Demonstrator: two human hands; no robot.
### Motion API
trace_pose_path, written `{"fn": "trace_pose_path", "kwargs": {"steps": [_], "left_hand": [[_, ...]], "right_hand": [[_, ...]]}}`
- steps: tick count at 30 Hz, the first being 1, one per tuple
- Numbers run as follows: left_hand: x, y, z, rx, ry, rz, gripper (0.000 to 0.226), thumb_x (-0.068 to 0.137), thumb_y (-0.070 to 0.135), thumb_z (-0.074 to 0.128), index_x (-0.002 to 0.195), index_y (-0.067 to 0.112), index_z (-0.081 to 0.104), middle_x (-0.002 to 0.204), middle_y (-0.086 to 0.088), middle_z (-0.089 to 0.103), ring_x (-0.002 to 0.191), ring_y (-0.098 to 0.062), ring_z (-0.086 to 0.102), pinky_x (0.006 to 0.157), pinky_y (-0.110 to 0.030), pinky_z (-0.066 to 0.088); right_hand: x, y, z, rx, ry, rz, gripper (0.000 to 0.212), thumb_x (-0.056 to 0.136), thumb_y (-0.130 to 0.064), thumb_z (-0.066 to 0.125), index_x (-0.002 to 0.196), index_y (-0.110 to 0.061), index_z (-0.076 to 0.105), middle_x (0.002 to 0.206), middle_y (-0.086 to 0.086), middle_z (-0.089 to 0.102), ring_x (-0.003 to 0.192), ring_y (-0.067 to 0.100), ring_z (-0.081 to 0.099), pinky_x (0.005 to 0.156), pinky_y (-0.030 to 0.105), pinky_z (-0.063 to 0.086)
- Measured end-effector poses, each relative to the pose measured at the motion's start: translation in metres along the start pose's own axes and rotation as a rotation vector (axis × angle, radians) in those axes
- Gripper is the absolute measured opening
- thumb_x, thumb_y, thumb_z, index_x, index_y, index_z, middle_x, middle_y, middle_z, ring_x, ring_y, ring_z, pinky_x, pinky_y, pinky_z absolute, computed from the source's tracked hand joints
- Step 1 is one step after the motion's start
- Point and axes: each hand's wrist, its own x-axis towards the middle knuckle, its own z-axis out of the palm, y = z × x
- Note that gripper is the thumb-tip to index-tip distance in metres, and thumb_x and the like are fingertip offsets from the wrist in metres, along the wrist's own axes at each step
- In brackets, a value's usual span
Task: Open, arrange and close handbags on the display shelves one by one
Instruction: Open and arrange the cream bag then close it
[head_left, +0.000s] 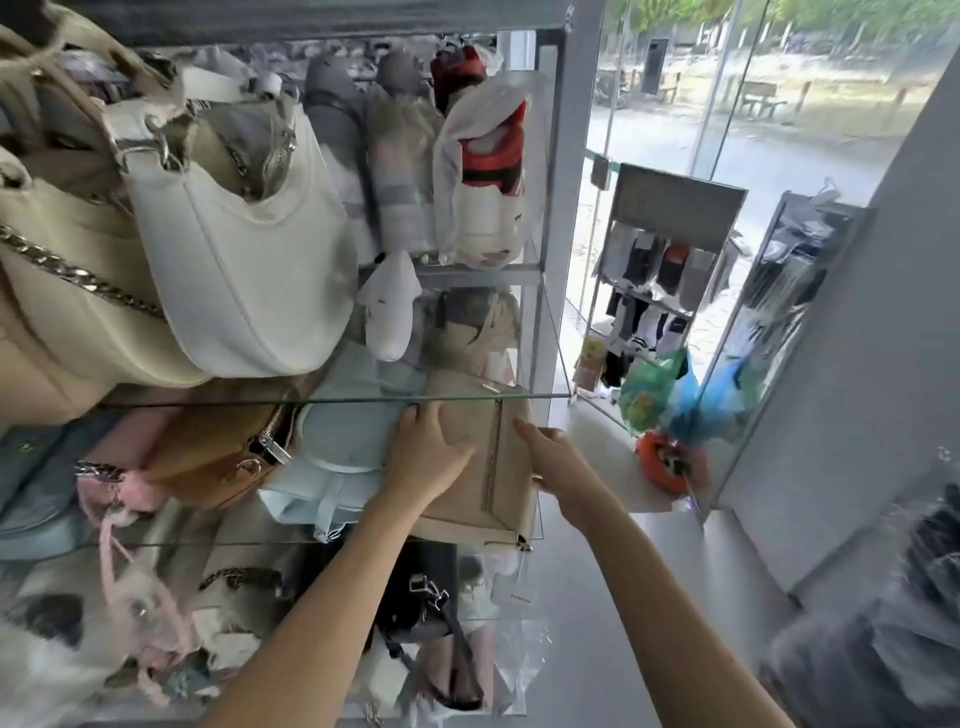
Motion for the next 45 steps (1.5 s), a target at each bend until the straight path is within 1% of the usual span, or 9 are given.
{"fn": "trace_pose_path", "kwargs": {"steps": [9, 13, 18, 20, 23, 29, 32, 41, 45], "left_hand": [[-0.013, 0.011, -0.003, 0.0, -0.095, -0.14, 0.114, 0.07, 0.06, 0.077, 0.161, 0.028, 0.016, 0.144, -0.02, 0.049, 0.126, -0.04, 0.054, 0.109, -0.048, 0.046], [-0.032, -0.001, -0.006, 0.018, -0.168, -0.09, 0.116, 0.082, 0.059, 0.076, 0.165, 0.027, 0.002, 0.15, -0.023, 0.04, 0.134, -0.039, 0.049, 0.114, -0.041, 0.04], [-0.043, -0.012, -0.034, -0.071, -0.214, 0.015, 0.091, 0.085, 0.045, 0.076, 0.16, 0.025, 0.027, 0.149, -0.014, 0.048, 0.133, -0.03, 0.052, 0.106, -0.033, 0.045], [-0.053, -0.009, -0.05, -0.018, -0.176, 0.09, 0.085, 0.085, 0.046, 0.076, 0.156, 0.025, 0.034, 0.148, -0.013, 0.043, 0.132, -0.031, 0.051, 0.1, -0.032, 0.044], [-0.064, -0.012, -0.071, 0.022, -0.193, 0.23, 0.095, 0.07, 0.063, 0.083, 0.15, 0.027, 0.047, 0.147, -0.003, 0.05, 0.131, -0.025, 0.054, 0.105, -0.041, 0.048], [-0.101, -0.041, -0.086, -0.437, -0.634, 0.228, 0.055, 0.078, 0.045, 0.086, 0.127, 0.029, 0.066, 0.115, 0.009, 0.076, 0.109, -0.012, 0.07, 0.095, -0.033, 0.055], [-0.129, -0.041, -0.076, -0.671, -0.588, 0.165, 0.052, 0.081, 0.055, 0.08, 0.121, 0.024, 0.068, 0.109, 0.003, 0.078, 0.101, -0.016, 0.074, 0.077, -0.031, 0.056], [-0.175, -0.029, -0.055, -1.096, -0.251, 0.061, 0.024, 0.084, 0.022, 0.083, 0.1, 0.006, 0.073, 0.09, -0.011, 0.077, 0.079, -0.027, 0.073, 0.066, -0.039, 0.059], [-0.183, -0.021, -0.053, -1.172, -0.18, 0.03, 0.032, 0.08, 0.029, 0.085, 0.1, 0.007, 0.075, 0.092, -0.013, 0.078, 0.084, -0.031, 0.074, 0.074, -0.045, 0.06]], "right_hand": [[-0.01, -0.003, 0.006, 0.111, 0.062, 0.112, 0.057, 0.087, -0.057, 0.074, 0.11, -0.006, 0.064, 0.101, 0.008, 0.071, 0.088, 0.022, 0.068, 0.072, 0.032, 0.055], [-0.03, 0.01, 0.0, 0.053, 0.096, 0.038, 0.054, 0.079, -0.039, 0.088, 0.116, -0.014, 0.058, 0.106, 0.008, 0.072, 0.092, 0.024, 0.072, 0.08, 0.038, 0.061], [-0.066, 0.004, -0.006, 0.048, 0.081, -0.066, 0.06, 0.077, -0.021, 0.092, 0.127, -0.018, 0.059, 0.11, 0.011, 0.074, 0.093, 0.029, 0.076, 0.076, 0.04, 0.065], [-0.087, -0.004, -0.01, -0.096, 0.043, -0.159, 0.053, 0.079, -0.019, 0.09, 0.125, -0.02, 0.064, 0.107, 0.009, 0.076, 0.083, 0.022, 0.075, 0.066, 0.031, 0.064], [-0.115, -0.013, -0.016, -0.434, -0.025, -0.295, 0.049, 0.075, -0.031, 0.091, 0.119, -0.024, 0.07, 0.105, 0.001, 0.077, 0.084, 0.012, 0.073, 0.08, 0.03, 0.062], [-0.171, -0.019, -0.017, -0.86, -0.15, -0.449, 0.05, 0.081, -0.036, 0.087, 0.126, -0.023, 0.068, 0.106, -0.008, 0.072, 0.094, 0.013, 0.068, 0.091, 0.037, 0.055], [-0.192, -0.023, -0.01, -0.992, -0.165, -0.429, 0.057, 0.081, -0.044, 0.085, 0.131, -0.033, 0.06, 0.111, -0.014, 0.067, 0.097, 0.012, 0.065, 0.095, 0.037, 0.052], [-0.24, -0.01, 0.005, -1.064, 0.252, -0.581, 0.071, 0.08, -0.051, 0.082, 0.143, -0.036, 0.054, 0.138, -0.008, 0.06, 0.124, 0.017, 0.052, 0.108, 0.046, 0.042], [-0.255, 0.016, 0.027, -0.97, 0.543, -0.882, 0.041, 0.081, -0.052, 0.077, 0.113, -0.027, 0.068, 0.114, -0.005, 0.063, 0.107, 0.018, 0.055, 0.087, 0.03, 0.04]]}}
